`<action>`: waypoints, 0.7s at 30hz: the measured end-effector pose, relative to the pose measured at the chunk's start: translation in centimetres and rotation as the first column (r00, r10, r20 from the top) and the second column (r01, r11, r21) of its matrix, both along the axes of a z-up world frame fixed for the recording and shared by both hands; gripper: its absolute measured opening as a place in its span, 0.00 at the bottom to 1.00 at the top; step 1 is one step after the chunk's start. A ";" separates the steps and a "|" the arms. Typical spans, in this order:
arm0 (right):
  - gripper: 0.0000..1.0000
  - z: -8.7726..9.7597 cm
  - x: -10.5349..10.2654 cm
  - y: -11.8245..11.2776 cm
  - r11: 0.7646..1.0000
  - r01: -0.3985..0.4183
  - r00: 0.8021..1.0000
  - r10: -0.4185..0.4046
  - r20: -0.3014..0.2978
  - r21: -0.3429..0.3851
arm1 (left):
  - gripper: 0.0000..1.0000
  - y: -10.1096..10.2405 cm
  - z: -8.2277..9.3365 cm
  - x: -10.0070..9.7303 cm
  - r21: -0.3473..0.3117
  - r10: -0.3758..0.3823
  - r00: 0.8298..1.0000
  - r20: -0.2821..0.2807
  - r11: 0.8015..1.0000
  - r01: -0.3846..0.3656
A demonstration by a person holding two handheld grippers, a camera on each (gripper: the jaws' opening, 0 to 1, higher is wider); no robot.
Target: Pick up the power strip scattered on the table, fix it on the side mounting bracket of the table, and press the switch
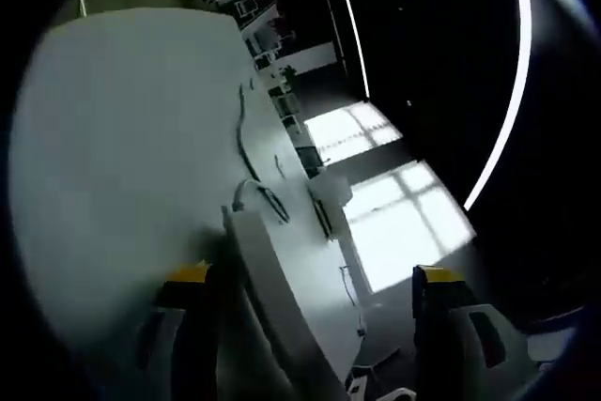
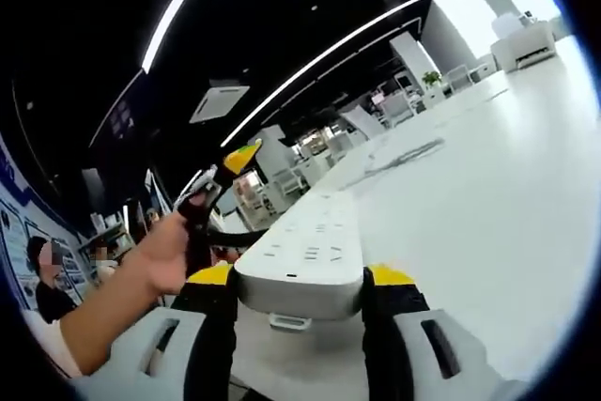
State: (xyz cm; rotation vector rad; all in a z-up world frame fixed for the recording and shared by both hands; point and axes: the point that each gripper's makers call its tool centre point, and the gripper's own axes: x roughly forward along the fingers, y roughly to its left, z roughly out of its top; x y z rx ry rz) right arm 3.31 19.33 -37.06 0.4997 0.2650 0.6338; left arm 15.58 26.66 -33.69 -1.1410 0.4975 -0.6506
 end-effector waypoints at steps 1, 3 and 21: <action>0.48 0.0 0.0 0.0 1.000 0.000 1.000 0.000 0.001 0.000 | 0.88 -0.1 -0.1 0.1 -0.004 -0.008 1.000 -0.004 1.000 0.008; 0.48 0.0 -0.1 -0.1 1.000 -0.002 1.000 0.002 0.002 -0.002 | 0.87 -0.3 -0.3 0.2 -0.029 -0.018 1.000 -0.010 0.999 0.017; 0.48 -0.4 -0.6 -0.2 0.999 -0.038 0.999 0.038 0.003 -0.020 | 0.76 -1.9 -1.9 1.6 -0.095 -0.083 0.991 -0.104 0.993 0.073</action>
